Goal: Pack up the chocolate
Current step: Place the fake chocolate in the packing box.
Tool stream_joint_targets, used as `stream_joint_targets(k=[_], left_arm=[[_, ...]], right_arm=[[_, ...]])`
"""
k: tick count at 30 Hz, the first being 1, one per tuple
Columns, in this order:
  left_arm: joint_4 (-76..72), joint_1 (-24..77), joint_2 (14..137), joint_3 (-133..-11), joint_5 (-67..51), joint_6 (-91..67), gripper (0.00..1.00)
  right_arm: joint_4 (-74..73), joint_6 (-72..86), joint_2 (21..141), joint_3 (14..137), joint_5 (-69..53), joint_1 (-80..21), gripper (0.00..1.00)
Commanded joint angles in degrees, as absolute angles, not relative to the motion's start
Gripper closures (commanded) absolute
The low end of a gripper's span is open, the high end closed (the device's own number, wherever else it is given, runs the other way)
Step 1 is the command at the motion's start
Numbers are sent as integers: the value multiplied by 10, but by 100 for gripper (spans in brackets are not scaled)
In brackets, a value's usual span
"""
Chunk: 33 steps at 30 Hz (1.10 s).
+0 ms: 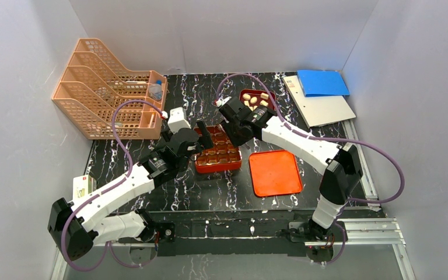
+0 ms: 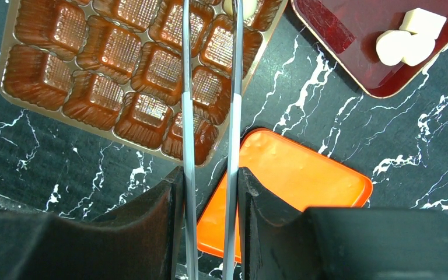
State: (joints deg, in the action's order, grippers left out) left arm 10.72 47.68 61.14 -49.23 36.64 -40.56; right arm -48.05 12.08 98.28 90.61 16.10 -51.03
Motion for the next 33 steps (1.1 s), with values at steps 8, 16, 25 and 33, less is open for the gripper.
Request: stream_joint_targets(k=[8,16,25,33], left_arm=[[104,473,608,-486,384,-406,3],[103,473,608,-483,382,-405,3],[102,473,606,-484,379,-407,3],[103,473,609,-486,375,-408,3]], right_arm=[[-461,121,1000,910,169,-512,78],[-461,120,1001,914,167,-512,73],[-463,120,1002,916,163,-512,65],[-464,119,999,922,161,-512,62]])
